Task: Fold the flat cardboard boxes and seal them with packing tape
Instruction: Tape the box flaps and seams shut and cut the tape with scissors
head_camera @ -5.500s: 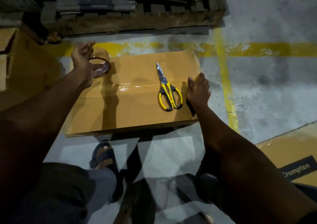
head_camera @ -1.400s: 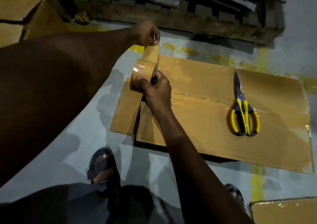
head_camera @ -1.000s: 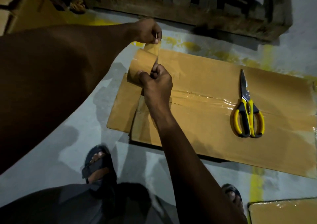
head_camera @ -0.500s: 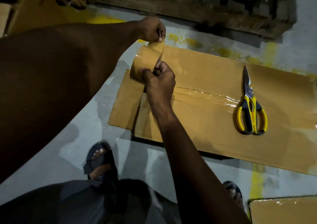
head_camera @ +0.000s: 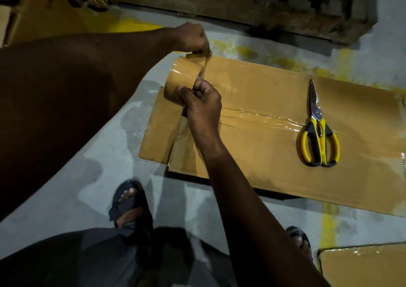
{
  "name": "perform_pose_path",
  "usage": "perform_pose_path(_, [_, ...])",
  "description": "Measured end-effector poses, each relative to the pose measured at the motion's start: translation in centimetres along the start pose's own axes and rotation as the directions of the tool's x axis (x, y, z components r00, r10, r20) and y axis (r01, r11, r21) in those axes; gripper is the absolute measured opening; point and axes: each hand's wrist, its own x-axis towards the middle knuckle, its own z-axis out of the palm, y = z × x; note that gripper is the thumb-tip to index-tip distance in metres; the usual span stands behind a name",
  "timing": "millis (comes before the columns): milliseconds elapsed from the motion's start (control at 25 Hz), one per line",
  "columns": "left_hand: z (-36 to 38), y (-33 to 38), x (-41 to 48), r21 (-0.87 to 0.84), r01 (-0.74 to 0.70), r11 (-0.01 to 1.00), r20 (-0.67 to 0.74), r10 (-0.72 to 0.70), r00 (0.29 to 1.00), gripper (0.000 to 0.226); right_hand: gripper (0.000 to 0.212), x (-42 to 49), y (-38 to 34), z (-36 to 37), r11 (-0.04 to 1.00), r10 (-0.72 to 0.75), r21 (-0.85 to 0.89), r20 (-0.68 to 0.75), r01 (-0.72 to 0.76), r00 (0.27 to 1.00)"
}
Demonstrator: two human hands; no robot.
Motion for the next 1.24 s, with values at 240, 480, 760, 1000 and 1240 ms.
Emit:
perform_pose_path(240, [0.2,-0.7,-0.6,0.123,-0.133,0.983,-0.047,0.14,0.989,0.031,0.026,-0.2,0.0,-0.3,1.0,0.008,0.016,0.016,-0.008,1.0])
perform_pose_path(480, [1.0,-0.8,-0.6,0.165,-0.118,0.979,-0.105,0.136,0.985,0.026,0.033,-0.5,0.2,-0.4,0.996,-0.022,-0.09,-0.013,0.021,1.0])
perform_pose_path(760, [1.1,-1.0,-3.9,0.042,0.035,0.999,-0.273,-0.022,0.962,0.037,0.035,-4.0,0.3,-1.3,0.998,0.059,-0.03,0.036,-0.058,0.998])
perform_pose_path(1000, [5.7,-0.7,-18.8,-0.86,0.134,0.493,-0.168,-0.521,0.837,0.013,0.049,-3.5,-0.1,-1.7,0.995,0.025,-0.1,-0.017,-0.027,1.0])
perform_pose_path(1240, [8.0,0.5,-25.2,-0.438,0.058,0.897,-0.194,-0.157,0.968,0.022,0.022,-6.3,0.2,-4.5,0.906,-0.159,-0.379,0.109,0.189,0.981])
